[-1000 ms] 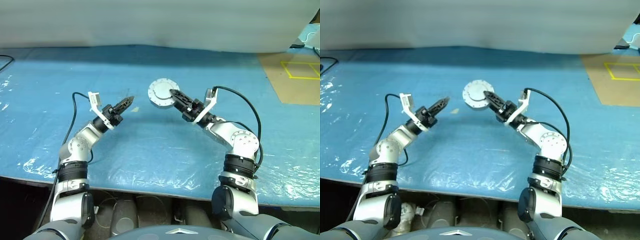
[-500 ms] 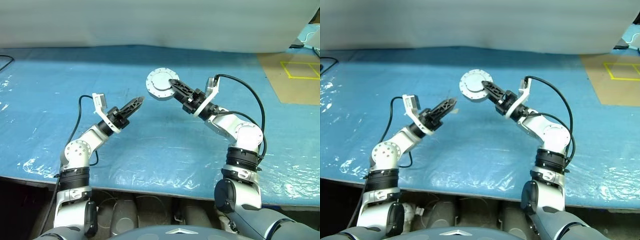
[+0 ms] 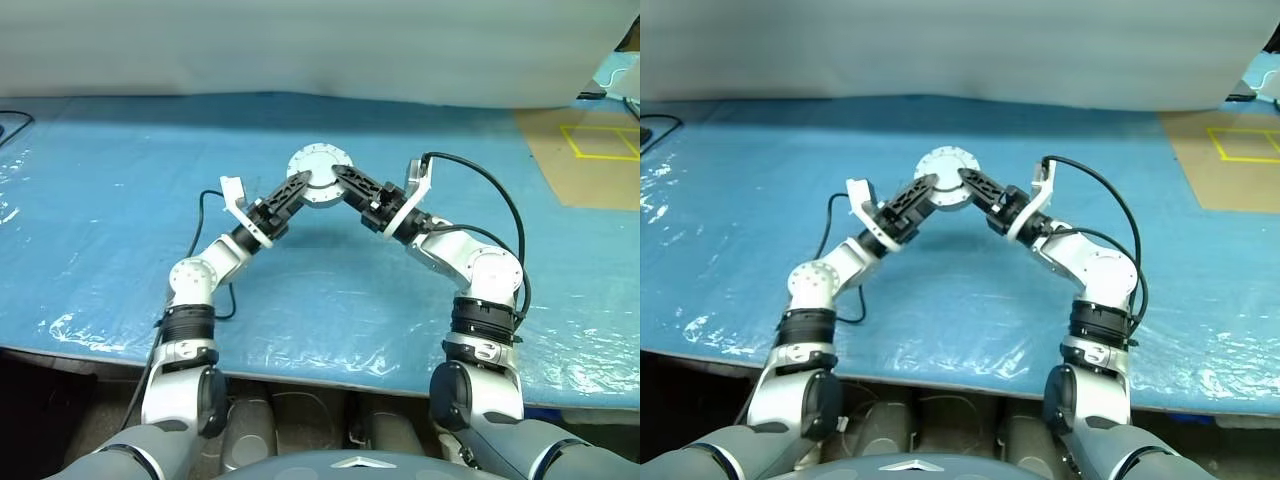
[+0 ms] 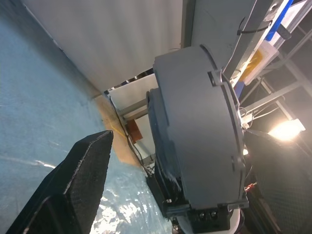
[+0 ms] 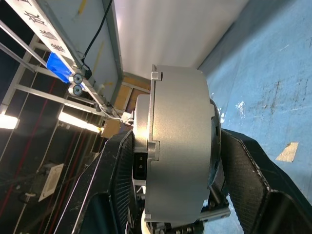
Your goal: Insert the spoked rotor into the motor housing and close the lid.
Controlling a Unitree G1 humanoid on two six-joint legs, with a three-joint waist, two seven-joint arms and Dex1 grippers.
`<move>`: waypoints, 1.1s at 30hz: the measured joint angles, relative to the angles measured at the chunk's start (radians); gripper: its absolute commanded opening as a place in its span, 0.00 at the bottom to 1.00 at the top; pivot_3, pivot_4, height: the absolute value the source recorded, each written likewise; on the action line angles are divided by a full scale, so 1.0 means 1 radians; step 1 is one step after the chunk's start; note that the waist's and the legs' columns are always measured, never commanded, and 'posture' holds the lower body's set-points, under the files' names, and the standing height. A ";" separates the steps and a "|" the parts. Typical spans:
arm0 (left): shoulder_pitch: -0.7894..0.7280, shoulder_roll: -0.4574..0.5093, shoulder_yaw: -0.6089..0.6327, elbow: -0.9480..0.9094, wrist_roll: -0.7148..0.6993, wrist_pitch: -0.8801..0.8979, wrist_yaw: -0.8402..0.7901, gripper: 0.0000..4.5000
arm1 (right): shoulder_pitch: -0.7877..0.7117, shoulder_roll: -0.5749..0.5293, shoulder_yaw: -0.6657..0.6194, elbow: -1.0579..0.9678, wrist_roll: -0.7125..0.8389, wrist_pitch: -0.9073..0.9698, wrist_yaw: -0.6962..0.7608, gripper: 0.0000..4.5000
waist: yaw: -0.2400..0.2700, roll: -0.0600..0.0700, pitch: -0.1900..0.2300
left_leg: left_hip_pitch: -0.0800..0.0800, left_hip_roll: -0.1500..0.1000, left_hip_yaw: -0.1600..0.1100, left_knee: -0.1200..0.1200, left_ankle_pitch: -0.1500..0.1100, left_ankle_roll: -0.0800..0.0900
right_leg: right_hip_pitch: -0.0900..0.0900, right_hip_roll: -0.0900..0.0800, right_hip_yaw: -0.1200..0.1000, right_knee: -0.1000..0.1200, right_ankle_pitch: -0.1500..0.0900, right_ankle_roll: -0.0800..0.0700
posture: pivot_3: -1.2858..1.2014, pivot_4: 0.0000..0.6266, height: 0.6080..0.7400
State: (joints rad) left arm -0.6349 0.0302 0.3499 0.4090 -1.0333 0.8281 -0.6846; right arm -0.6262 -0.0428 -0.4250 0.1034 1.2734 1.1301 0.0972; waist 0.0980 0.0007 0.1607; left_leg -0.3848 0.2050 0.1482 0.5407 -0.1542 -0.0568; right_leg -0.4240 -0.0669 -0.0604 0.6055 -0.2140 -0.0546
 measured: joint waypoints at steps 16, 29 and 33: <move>-0.052 -0.039 -0.007 0.093 0.052 -0.058 -0.035 0.58 | 0.015 0.002 0.027 0.004 -0.008 -0.045 -0.029 0.52 | 0.000 -0.001 0.001 | 0.000 0.000 0.000 0.000 0.000 0.000 | 0.000 0.000 0.000 0.000 0.000 0.000 | 0.52 0.24 1.00; -0.045 -0.083 0.029 0.083 0.023 -0.056 0.004 0.56 | 0.014 0.010 0.034 0.008 -0.009 -0.075 -0.036 0.52 | 0.000 -0.001 0.001 | 0.000 0.000 0.000 0.000 0.000 0.000 | 0.000 0.000 0.000 0.000 0.000 0.000 | 0.52 0.24 1.00; -0.040 -0.084 0.023 0.080 0.033 -0.071 -0.009 0.56 | 0.014 0.010 0.037 0.008 -0.010 -0.076 -0.035 0.52 | -0.001 -0.001 0.001 | 0.000 0.000 0.000 0.000 0.000 0.000 | 0.000 0.000 0.000 0.000 0.000 0.000 | 0.52 0.24 1.00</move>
State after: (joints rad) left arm -0.6753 -0.0538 0.3725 0.4891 -1.0006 0.7574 -0.6935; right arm -0.6119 -0.0332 -0.3876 0.1116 1.2639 1.0541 0.0620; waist 0.0965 -0.0004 0.1620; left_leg -0.3852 0.2049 0.1481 0.5407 -0.1542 -0.0567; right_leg -0.4241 -0.0672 -0.0604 0.6054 -0.2139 -0.0546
